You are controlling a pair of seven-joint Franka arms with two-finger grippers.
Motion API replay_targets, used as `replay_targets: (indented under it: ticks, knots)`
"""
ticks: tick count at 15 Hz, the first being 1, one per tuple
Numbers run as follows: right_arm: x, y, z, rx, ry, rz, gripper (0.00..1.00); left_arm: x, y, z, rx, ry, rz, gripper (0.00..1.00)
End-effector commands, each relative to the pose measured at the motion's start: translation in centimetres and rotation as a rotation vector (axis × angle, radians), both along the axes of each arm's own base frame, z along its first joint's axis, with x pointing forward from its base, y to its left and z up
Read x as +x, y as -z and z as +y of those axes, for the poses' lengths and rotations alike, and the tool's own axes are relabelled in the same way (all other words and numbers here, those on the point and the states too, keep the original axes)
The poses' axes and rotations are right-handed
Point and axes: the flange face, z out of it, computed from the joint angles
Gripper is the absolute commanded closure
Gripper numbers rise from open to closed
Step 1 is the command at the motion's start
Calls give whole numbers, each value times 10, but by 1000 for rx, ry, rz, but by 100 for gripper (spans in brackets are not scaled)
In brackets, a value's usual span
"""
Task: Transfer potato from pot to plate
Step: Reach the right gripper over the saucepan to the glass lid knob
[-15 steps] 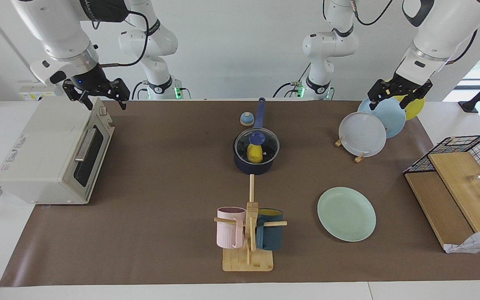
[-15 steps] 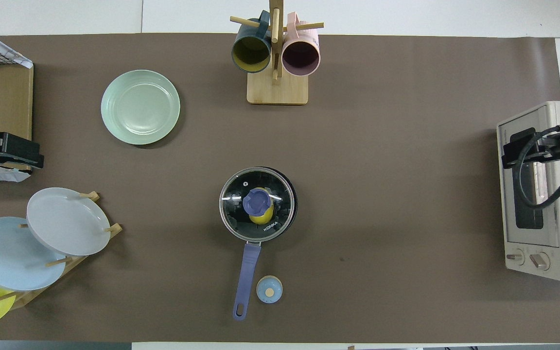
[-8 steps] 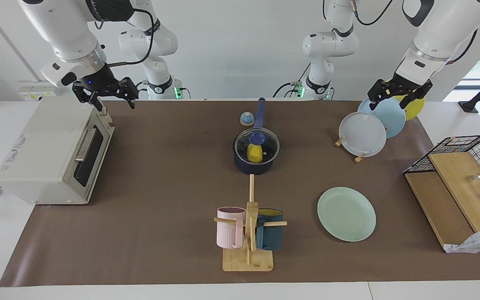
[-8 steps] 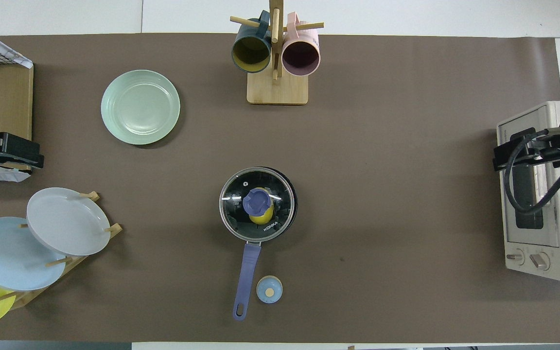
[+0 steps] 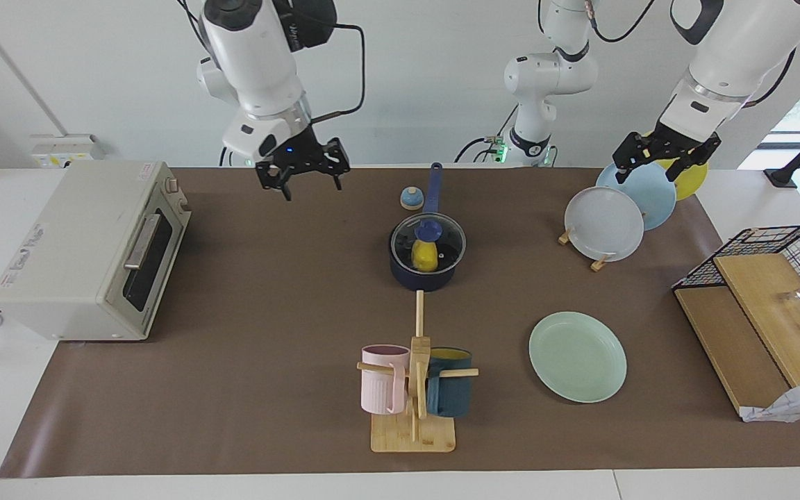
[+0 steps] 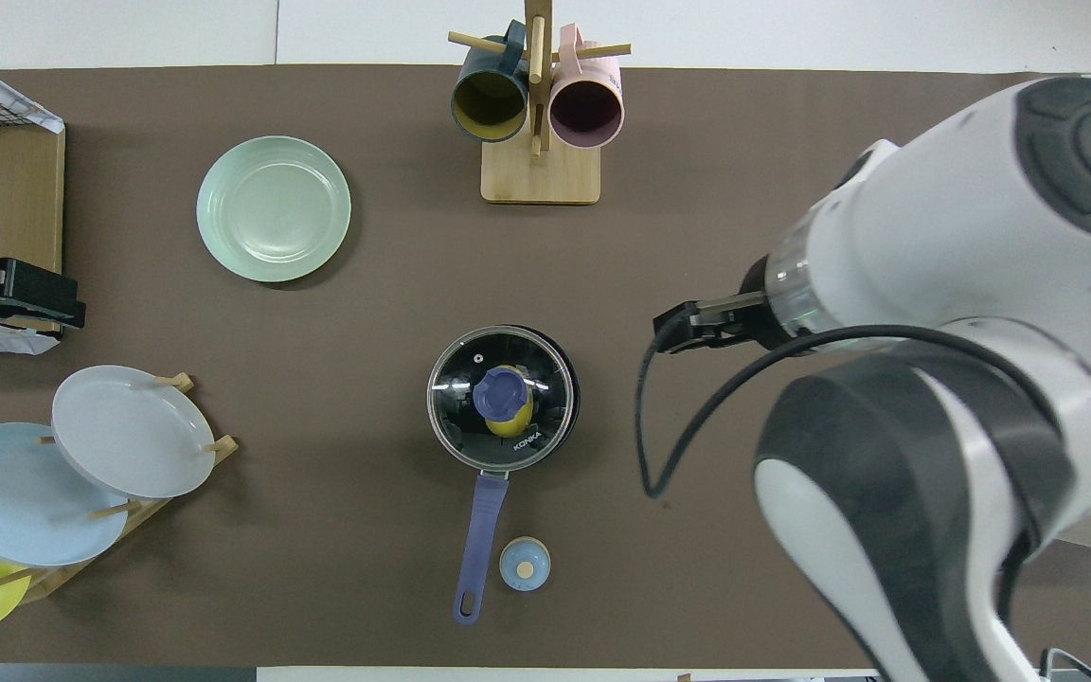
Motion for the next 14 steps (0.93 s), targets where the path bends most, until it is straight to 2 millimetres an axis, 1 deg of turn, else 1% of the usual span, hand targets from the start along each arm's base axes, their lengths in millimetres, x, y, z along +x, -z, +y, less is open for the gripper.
replay_targets:
  ticks: [1,2,3,4,5,6,7,8,9,10,12,13,14]
  knots:
    - [-1,25,82,23,45,-6,0,-6,-4,2,-11,-14,-2,0]
    - [-2,35,103,3,54,-4,0,-6,-3,2,-10,-14,0,0]
    - [0,42,120,-2,56,-24,0,-6,-3,2,-10,-14,0,0]
    - [1,45,131,12,51,-63,0,-6,-3,2,-10,-16,0,0]
    - [-8,54,149,15,22,-73,0,-6,-3,2,-10,-14,0,0]
    - [-11,68,158,-1,6,-73,0,-6,-3,2,-10,-14,0,0]
    - [-17,76,167,-27,-17,-84,0,-6,-3,2,-10,-14,0,0]
    - [-23,91,174,-74,-53,-101,0,-6,-4,2,-11,-14,-2,0]
    - [-20,103,170,-81,-59,-124,0,-6,-4,2,-11,-14,-2,0]
    - [-20,112,169,-72,-60,-133,0,-6,-4,2,-11,-14,-2,0]
    - [-29,128,176,-70,-64,-132,0,-6,-3,2,-10,-14,0,0]
    - [-35,134,180,-69,-75,-134,0,-6,-4,2,-10,-16,-2,0]
    - [-36,137,179,-65,-76,-139,0,-6,-4,2,-10,-16,-2,0]
